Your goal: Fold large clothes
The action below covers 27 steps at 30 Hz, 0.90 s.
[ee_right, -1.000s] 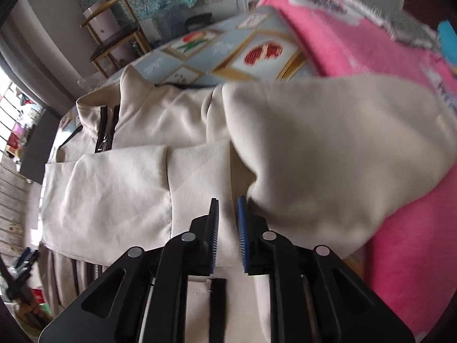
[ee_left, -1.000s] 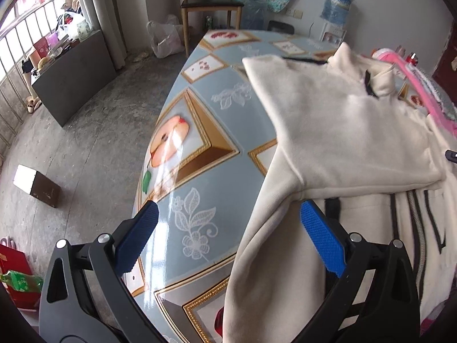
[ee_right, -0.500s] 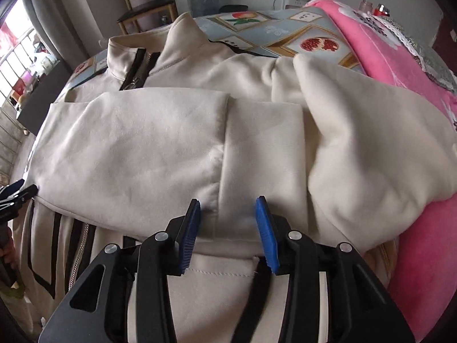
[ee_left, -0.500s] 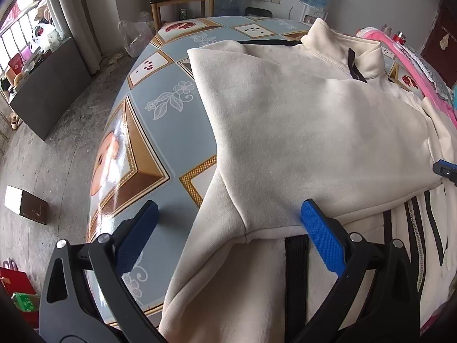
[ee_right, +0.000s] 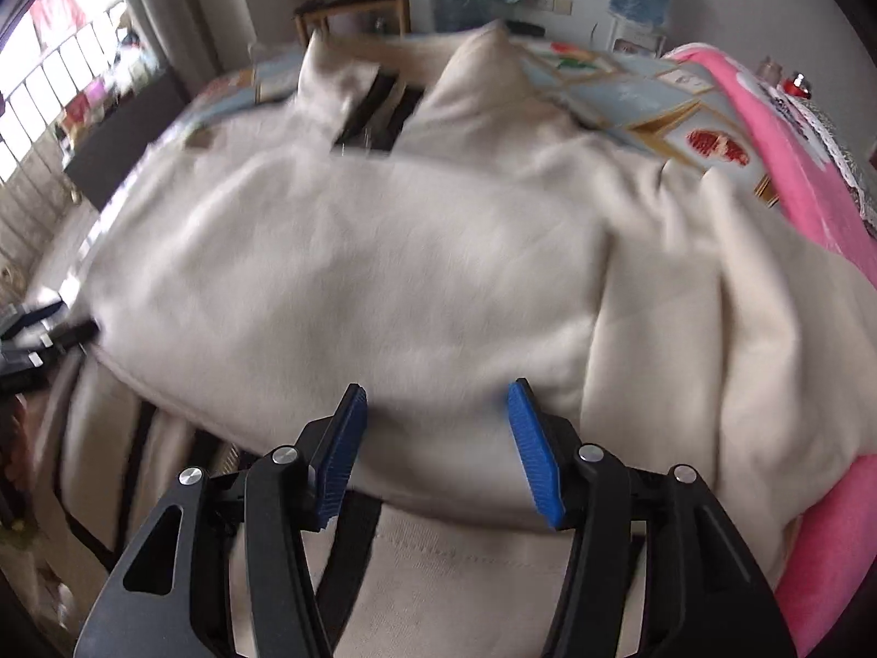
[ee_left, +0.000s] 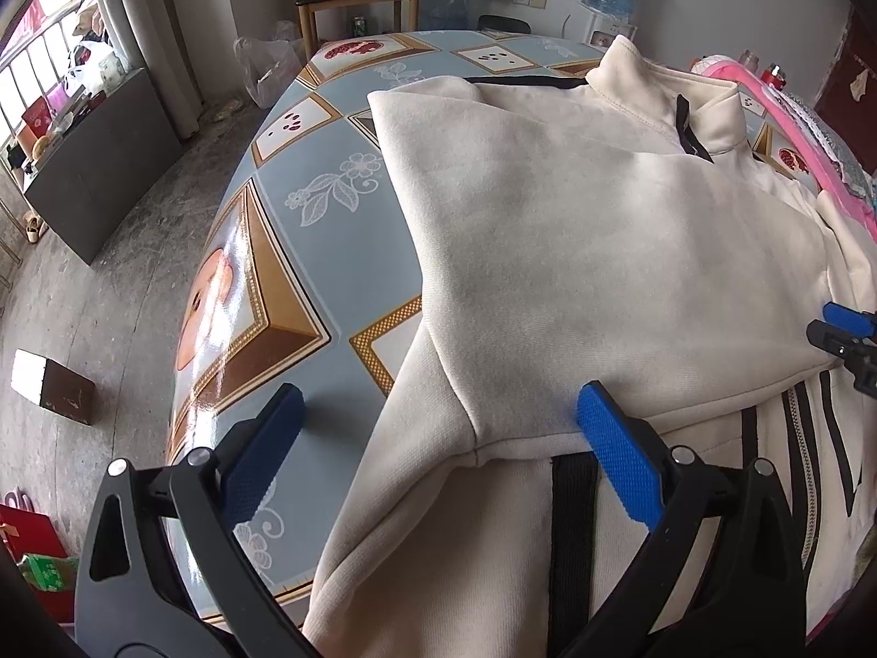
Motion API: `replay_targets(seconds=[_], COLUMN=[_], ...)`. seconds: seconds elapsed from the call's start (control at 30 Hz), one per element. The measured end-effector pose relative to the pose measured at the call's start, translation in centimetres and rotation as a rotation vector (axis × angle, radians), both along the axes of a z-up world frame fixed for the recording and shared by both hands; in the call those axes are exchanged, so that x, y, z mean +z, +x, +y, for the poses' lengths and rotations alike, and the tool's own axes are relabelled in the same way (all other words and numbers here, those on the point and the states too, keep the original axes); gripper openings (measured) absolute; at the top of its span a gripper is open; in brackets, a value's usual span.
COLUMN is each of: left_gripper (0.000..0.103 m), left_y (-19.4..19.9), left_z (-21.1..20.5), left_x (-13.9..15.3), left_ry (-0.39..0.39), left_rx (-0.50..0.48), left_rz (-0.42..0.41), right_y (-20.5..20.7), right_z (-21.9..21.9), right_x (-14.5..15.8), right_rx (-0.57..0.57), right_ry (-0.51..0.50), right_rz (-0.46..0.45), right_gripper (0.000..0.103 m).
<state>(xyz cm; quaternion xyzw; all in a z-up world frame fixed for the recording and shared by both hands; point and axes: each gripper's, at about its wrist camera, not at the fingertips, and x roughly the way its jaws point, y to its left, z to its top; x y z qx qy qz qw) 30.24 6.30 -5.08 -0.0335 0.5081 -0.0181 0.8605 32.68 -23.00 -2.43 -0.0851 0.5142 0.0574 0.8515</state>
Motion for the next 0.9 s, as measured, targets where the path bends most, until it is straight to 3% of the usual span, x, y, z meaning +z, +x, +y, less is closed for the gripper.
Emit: replay_targets(seconds=[0.27, 0.43, 0.6, 0.77, 0.9], left_gripper=[0.097, 0.097, 0.097, 0.097, 0.097], left_y=[0.3, 0.2, -1.6, -1.3, 0.7], left_z=[0.0, 0.5, 1.1, -1.7, -6.4], left_x=[0.1, 0.8, 5.8, 9.6, 9.3], left_ry=[0.002, -0.019, 0.0, 0.012, 0.026], left_rx=[-0.014, -0.021, -0.012, -0.093, -0.181], left_rz=[0.014, 0.031, -0.1, -0.142, -0.126], right_y=[-2.6, -3.4, -4.6, -5.6, -6.6], right_z=[-1.3, -3.3, -5.1, -8.3, -12.6], right_x=[1.5, 2.7, 4.2, 6.0, 7.1], right_rx=[-0.017, -0.064, -0.112, -0.188, -0.303], right_ry=[-0.033, 0.021, 0.047, 0.077, 0.095], right_rz=[-0.049, -0.054, -0.095, -0.141, -0.169], right_gripper=[0.061, 0.061, 0.061, 0.061, 0.061])
